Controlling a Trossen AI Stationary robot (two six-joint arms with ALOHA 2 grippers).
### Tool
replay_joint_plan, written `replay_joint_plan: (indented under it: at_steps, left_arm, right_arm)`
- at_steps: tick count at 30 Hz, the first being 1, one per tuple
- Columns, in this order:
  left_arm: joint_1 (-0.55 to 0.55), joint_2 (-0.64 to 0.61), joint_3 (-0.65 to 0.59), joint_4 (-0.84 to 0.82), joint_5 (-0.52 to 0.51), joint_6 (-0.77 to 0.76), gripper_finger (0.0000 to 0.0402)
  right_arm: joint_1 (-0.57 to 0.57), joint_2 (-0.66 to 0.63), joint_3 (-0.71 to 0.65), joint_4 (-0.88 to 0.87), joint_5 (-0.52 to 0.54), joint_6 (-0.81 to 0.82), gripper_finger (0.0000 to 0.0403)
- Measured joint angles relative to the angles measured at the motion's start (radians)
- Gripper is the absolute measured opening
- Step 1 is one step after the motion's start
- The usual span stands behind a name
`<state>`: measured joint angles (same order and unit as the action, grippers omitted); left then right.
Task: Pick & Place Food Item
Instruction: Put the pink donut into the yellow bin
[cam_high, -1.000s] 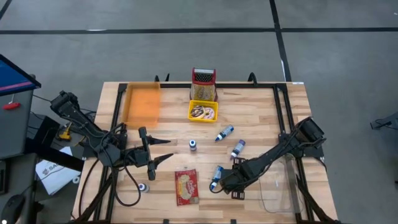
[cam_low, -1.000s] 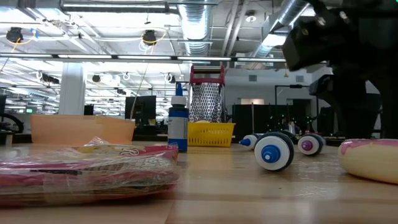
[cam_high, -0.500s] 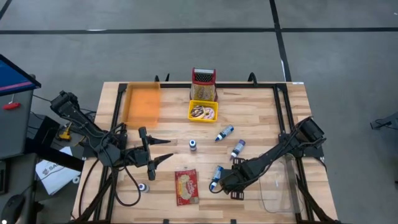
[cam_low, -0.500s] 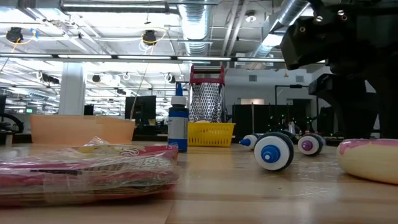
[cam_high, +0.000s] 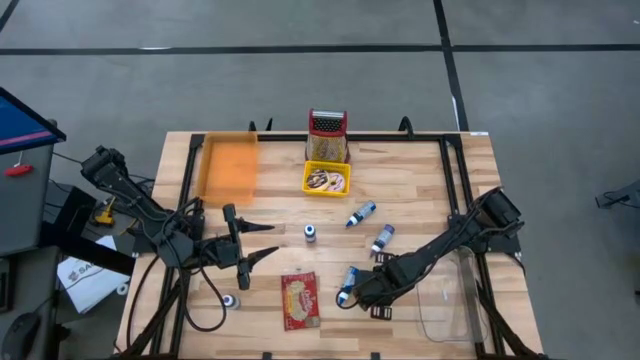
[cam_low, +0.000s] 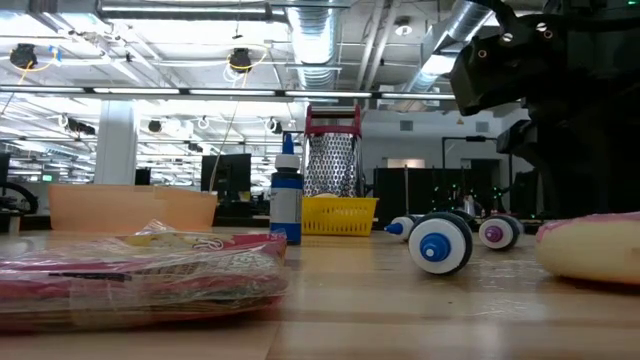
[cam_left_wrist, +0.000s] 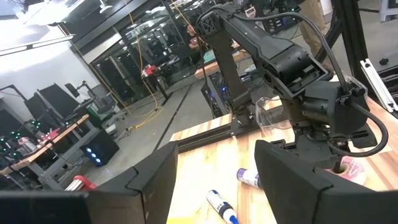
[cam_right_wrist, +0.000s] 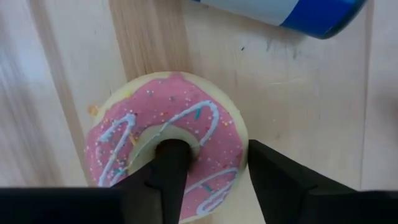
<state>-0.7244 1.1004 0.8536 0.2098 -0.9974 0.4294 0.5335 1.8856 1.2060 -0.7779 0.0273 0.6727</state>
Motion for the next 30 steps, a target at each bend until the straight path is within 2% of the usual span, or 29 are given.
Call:
replay_joint_plan:
  at_steps: [11, 17, 30]
  left_arm:
    - [0.000, 0.000, 0.000, 0.000, 0.000, 0.000, 0.0210]
    - [0.000, 0.000, 0.000, -0.004, 0.000, 0.000, 0.0210]
    - [0.000, 0.000, 0.000, -0.004, 0.000, 0.000, 0.0210]
  right_arm:
    - [-0.047, -0.040, 0.037, -0.027, 0.026, -0.034, 0.0170]
    - [-0.049, -0.042, 0.043, -0.101, 0.010, -0.043, 0.0170]
    - [-0.003, -0.042, 0.044, -0.048, 0.008, 0.018, 0.0225]
